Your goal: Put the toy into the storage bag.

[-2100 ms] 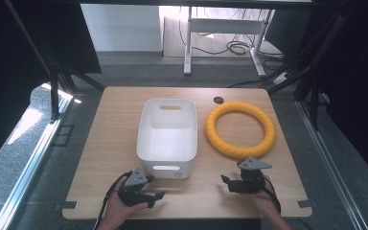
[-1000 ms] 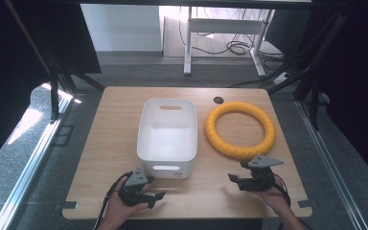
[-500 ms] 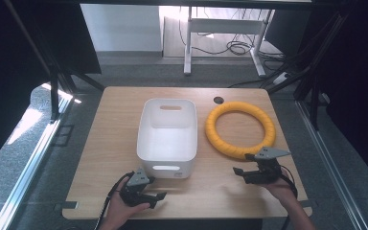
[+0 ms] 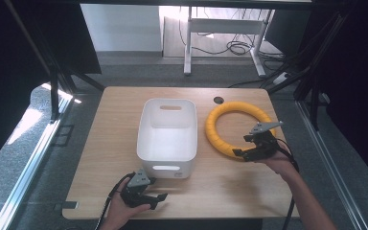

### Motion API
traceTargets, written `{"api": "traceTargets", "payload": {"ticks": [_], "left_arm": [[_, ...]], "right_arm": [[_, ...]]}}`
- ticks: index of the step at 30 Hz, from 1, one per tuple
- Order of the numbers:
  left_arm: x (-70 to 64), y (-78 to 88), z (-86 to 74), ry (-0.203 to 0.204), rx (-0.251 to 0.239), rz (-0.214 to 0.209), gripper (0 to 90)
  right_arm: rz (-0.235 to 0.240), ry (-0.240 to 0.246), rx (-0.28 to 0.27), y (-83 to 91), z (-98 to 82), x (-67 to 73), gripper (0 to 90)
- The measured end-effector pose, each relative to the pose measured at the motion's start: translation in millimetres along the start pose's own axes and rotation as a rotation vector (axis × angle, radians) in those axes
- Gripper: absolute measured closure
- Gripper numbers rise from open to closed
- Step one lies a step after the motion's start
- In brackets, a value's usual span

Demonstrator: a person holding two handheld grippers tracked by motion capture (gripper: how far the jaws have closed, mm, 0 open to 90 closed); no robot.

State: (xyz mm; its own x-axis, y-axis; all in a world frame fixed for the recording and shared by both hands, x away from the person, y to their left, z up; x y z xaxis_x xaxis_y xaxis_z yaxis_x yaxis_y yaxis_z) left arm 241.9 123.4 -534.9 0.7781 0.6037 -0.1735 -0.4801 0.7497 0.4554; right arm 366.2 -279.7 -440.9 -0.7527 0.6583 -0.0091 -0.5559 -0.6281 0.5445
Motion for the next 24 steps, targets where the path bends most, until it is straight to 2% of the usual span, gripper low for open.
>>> {"api": "traceTargets", "payload": {"ticks": [5, 10, 18, 20, 24], "left_arm": [[0.7, -0.7, -0.7, 0.002, 0.003, 0.001, 26.2], [-0.9, -1.4, -0.8, 0.003, 0.006, -0.004, 26.2], [-0.6, -2.1, -1.0, 0.001, 0.01, -0.003, 26.2], [-0.8, -1.9, -1.0, 0.0, 0.008, -0.005, 26.2], [-0.6, -1.8, -1.0, -0.001, 0.008, -0.005, 26.2]], "right_arm": [[0.016, 0.019, 0.041, -9.7, 4.1, -3.3, 25.2], [0.04, 0.02, 0.101, -24.7, -1.2, -9.9, 28.3], [0.06, 0.015, 0.149, -36.0, -4.6, -16.1, 30.4], [0.061, 0.023, 0.188, -42.2, -5.5, -16.7, 30.4], [0.069, 0.024, 0.227, -53.2, -6.0, -16.8, 30.4]]}}
Point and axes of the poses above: each handheld gripper's, and its own axes: y roughly backward along the jaws, z roughly out of its top, x roughly to its left, the point moved 1 cm from there along -y, roughly forward along the jaws, and after that the axes turned 13 degrees about -x, right-handed, at the moved point
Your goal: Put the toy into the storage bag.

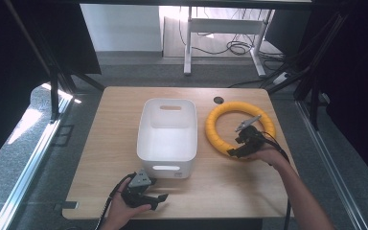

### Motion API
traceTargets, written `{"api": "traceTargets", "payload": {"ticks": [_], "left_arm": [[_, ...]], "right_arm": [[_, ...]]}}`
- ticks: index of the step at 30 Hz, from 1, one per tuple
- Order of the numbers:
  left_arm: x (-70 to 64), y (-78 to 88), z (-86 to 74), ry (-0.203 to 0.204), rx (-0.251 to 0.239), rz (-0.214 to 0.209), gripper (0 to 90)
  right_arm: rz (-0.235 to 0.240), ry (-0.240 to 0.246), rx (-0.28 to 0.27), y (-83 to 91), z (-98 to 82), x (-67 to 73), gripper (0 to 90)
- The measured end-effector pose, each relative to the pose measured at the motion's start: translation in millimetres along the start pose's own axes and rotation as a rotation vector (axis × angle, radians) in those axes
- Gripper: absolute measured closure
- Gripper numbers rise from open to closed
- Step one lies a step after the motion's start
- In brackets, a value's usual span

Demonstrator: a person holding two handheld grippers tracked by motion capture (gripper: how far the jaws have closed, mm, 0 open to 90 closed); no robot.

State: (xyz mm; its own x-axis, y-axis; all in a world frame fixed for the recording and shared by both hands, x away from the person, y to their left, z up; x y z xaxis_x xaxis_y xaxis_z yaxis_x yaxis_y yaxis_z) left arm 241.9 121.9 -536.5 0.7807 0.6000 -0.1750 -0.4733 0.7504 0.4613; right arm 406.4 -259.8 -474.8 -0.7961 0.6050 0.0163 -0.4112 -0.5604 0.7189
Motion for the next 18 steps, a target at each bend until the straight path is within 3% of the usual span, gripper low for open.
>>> {"api": "traceTargets", "payload": {"ticks": [6, 18], "left_arm": [[0.5, -0.1, -0.2, -0.001, 0.001, 0.002, 26.2], [0.3, -0.4, -0.6, -0.004, 0.001, 0.002, 26.2]], "right_arm": [[0.008, 0.035, 0.065, -17.4, 1.0, 0.9, 30.5], [0.007, 0.036, 0.13, -39.5, -4.7, -2.7, 32.4]]}}
Point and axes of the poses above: each handheld gripper's, and its own axes: y roughly backward along the jaws, z roughly out of its top, x roughly to its left, the point moved 1 cm from there along -y, roughly forward along the jaws, and after that the axes turned 13 degrees about -x, right-handed, at the moved point
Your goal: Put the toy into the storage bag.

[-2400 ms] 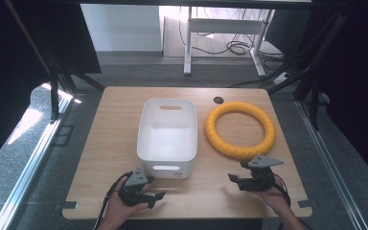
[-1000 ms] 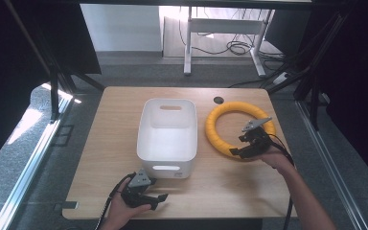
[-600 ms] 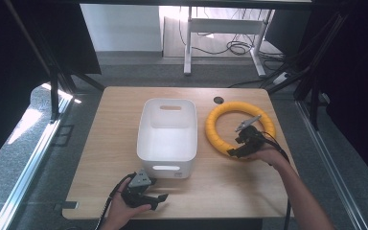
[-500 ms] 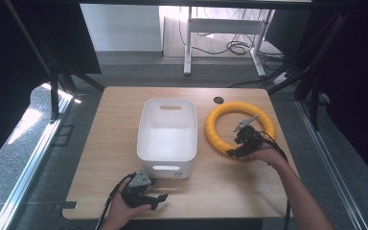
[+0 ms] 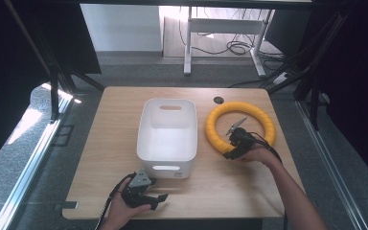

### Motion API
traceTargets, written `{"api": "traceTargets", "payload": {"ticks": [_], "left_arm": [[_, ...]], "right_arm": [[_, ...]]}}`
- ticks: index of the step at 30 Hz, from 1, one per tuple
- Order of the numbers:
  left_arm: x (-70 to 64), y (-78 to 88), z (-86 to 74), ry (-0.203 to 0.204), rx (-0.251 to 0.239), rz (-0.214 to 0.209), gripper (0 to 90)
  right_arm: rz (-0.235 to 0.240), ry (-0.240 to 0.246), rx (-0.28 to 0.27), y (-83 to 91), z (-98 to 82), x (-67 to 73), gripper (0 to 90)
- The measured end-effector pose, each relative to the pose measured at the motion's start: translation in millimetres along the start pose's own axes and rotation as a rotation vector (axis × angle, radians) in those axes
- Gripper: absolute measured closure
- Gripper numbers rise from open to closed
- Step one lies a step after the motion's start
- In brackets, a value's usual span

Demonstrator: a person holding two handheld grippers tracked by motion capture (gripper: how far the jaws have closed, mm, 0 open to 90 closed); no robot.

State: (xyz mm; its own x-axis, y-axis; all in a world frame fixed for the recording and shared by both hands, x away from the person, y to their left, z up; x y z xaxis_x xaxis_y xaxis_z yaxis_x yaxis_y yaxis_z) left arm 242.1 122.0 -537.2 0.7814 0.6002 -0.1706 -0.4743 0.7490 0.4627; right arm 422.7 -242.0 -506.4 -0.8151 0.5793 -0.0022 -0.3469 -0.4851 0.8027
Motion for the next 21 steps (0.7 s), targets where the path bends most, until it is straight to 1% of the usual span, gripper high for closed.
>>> {"api": "traceTargets", "payload": {"ticks": [3, 6, 9, 14, 16, 19, 21], "left_arm": [[-0.4, -0.2, -0.1, -0.002, 0.001, 0.0, 26.2], [-1.4, 1.1, 0.9, -0.005, -0.022, 0.005, 26.6], [-2.0, 2.4, 2.0, -0.005, -0.038, 0.007, 26.6], [-2.4, 1.4, 1.5, -0.008, -0.031, 0.003, 26.6], [-2.5, 1.0, 1.3, -0.009, -0.028, 0.003, 26.6], [-2.6, 0.3, 1.1, -0.008, -0.02, -0.001, 26.6], [-3.0, -0.4, 0.8, -0.009, -0.011, -0.005, 26.6]], "right_arm": [[0.01, 0.0, 0.01, -4.4, -0.5, 0.3, 33.6], [-0.002, 0.016, 0.018, -8.2, 0.1, 1.2, 37.5], [-0.001, 0.009, 0.017, -10.1, 0.7, -0.9, 40.9], [0.015, -0.001, 0.041, -14.1, 0.8, -4.8, 43.7], [0.015, 0.005, 0.042, -15.1, 2.3, -5.4, 44.6], [0.024, 0.027, 0.054, -16.6, 5.3, -5.7, 47.3], [0.038, 0.045, 0.077, -17.4, 8.1, -6.3, 48.7]]}}
Point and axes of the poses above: each handheld gripper's, and its own axes: y roughly backward along the jaws, z roughly out of its top, x roughly to its left, the point moved 1 cm from there along -y, roughly forward along the jaws, and after that the axes turned 13 degrees about -x, right-handed, at the moved point
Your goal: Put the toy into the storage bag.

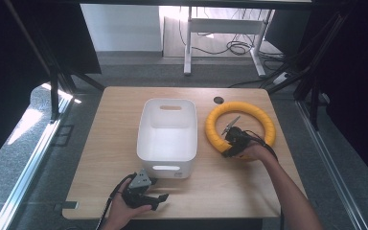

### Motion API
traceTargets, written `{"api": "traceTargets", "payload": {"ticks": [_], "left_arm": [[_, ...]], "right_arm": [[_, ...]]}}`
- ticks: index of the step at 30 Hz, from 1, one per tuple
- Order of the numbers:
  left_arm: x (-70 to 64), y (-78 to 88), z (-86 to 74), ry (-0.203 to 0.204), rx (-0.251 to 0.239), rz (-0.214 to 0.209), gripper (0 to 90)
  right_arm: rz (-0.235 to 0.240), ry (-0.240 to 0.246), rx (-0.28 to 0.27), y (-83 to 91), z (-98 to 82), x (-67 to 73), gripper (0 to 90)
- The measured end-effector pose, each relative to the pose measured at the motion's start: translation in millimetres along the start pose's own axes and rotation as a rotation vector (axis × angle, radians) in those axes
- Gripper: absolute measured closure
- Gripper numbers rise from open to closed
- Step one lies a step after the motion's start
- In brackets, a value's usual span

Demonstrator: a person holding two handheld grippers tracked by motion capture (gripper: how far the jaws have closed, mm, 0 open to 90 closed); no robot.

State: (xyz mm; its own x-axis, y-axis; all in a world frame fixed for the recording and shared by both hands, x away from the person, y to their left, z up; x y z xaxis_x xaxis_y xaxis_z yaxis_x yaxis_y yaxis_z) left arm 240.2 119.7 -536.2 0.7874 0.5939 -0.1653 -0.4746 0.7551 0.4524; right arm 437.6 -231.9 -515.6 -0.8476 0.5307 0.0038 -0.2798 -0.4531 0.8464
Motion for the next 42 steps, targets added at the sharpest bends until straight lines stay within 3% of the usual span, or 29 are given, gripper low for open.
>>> {"api": "traceTargets", "payload": {"ticks": [4, 7, 10, 14, 26, 35, 42], "left_arm": [[-0.3, -0.6, -0.3, -0.002, 0.006, -0.004, 26.5], [0.1, -0.9, -0.6, -0.003, 0.009, -0.003, 26.5], [0.7, -0.8, -0.6, -0.001, 0.009, -0.001, 26.5], [0.7, -0.9, -0.6, 0.0, 0.009, 0.001, 26.5], [0.4, -1.6, -0.8, -0.001, 0.011, 0.0, 26.5], [0.3, -1.8, -0.9, -0.001, 0.012, 0.0, 26.5], [0.2, -2.3, -1.0, 0.001, 0.012, 0.0, 26.5]], "right_arm": [[0.01, 0.008, 0.043, -1.2, 4.9, -0.3, 49.9], [0.015, 0.001, 0.041, -0.7, 4.8, -1.3, 50.2], [0.024, -0.009, 0.006, 1.9, 4.0, -2.9, 50.4], [0.046, -0.059, -0.094, 13.9, 10.8, -4.4, 50.8], [0.182, -0.207, -0.428, 66.3, 21.5, -19.1, 51.0], [0.228, -0.263, -0.571, 90.4, 18.5, -25.5, 51.1], [0.237, -0.268, -0.645, 106.9, 16.2, -24.2, 51.1]]}}
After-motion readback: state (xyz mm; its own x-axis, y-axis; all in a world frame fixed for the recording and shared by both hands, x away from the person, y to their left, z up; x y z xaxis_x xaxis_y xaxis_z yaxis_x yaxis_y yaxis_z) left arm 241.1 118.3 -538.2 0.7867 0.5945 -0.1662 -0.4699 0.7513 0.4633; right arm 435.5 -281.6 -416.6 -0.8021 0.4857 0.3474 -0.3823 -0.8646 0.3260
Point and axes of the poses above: each handheld gripper's, and its own axes: y roughly backward along the jaws, z roughly out of its top, x roughly to its left, the point moved 1 cm from there along -y, roughly forward along the jaws, and after that the axes turned 13 degrees about -x, right-handed, at the moved point
